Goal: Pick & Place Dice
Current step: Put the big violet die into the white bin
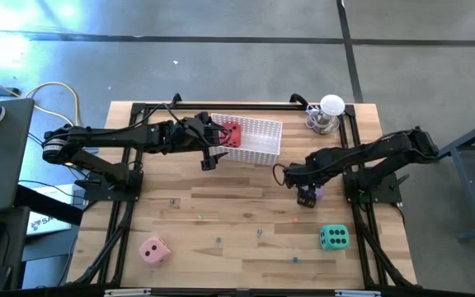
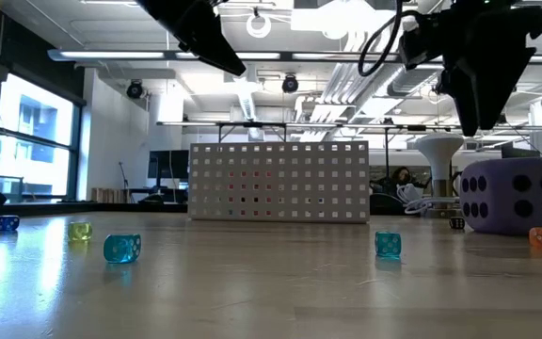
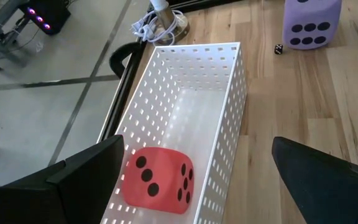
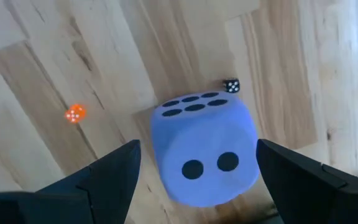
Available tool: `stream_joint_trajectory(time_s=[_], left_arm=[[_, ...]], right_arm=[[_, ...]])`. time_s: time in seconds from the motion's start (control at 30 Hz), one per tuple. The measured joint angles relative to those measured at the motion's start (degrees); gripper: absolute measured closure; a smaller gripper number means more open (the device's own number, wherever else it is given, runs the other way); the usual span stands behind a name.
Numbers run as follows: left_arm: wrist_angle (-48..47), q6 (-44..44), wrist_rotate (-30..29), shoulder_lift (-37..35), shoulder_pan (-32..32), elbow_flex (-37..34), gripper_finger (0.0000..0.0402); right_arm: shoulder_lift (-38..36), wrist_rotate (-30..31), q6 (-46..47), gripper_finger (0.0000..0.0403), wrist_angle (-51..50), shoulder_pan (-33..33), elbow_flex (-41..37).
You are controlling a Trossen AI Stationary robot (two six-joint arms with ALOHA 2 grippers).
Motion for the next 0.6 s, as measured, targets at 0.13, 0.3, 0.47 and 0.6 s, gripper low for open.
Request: stream_joint_trajectory(time_s=[0.13, 0.3, 0.47, 0.6], left_arm=[[0.00, 0.00, 0.00, 0.00, 0.02, 0.00, 0.0002], [0.02, 0.00, 0.00, 0.00, 0.00, 0.00, 0.0002], [0.01, 0.00, -0.02, 0.00, 0.02, 0.00, 0.0002], [0.00, 0.00, 0.00, 0.00, 0.00, 0.00, 0.0002]], right_arm=[[0.00, -0.87, 3.09, 0.0094, 3.19, 0.32, 0.00], [0.00, -2.76, 5.67, 0.0081, 5.29, 0.92, 0.00], [0.31, -2.35, 9.53, 0.0042, 4.89, 0.85, 0.00], [0.33, -2.38, 10.87, 0.0007, 4.86, 0.90, 0.00]])
